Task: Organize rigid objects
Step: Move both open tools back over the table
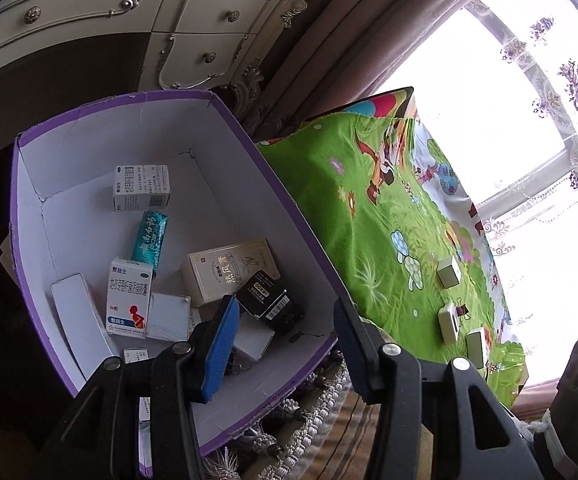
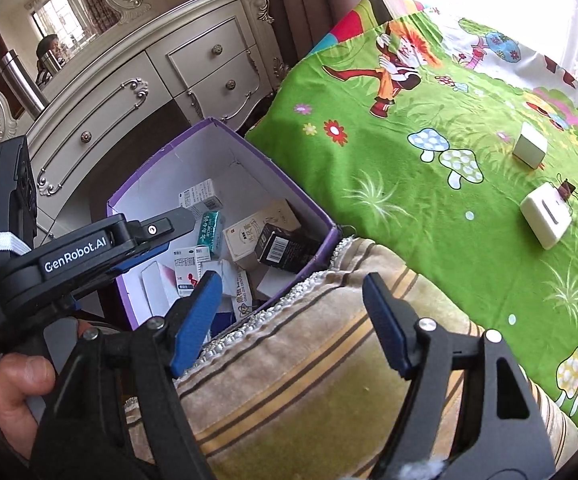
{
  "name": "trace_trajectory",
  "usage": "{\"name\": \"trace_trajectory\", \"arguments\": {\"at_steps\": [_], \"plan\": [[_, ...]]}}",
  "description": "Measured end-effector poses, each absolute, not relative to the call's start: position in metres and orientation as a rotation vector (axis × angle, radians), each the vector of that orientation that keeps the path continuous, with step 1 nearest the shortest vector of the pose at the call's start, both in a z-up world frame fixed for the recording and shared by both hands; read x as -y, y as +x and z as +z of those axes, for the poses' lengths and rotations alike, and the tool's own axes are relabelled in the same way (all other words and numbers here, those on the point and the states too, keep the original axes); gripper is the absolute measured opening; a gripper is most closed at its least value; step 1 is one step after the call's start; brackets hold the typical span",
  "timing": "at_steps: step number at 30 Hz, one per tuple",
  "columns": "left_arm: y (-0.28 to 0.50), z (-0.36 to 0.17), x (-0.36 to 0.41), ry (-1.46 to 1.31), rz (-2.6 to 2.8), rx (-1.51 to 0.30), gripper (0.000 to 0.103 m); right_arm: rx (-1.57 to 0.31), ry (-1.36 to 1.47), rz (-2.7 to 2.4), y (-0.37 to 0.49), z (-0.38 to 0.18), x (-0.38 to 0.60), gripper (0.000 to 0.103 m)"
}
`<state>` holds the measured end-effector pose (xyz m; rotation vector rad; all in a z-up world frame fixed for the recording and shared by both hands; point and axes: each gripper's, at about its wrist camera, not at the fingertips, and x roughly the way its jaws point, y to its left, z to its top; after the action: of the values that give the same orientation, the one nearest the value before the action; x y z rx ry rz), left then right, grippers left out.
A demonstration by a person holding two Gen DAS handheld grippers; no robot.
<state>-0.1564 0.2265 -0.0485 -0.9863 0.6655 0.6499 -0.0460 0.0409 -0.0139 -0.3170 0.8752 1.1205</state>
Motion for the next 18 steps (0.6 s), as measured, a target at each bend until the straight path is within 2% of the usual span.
{"name": "trace_trajectory", "arguments": {"at_steps": [11,18], "plan": [[-0.096,-0.043,-0.188,-0.903,0.517,-0.747,0.051,-0.88,-0.219,0.966,0.019,-0.015,0.01,0.076],[-0.038,-0.038,-0.158,-0.793,0.399,-0.827,0.059,-0.857,-0.186,0.86,0.058,-0.016,0.046,0.076]]}}
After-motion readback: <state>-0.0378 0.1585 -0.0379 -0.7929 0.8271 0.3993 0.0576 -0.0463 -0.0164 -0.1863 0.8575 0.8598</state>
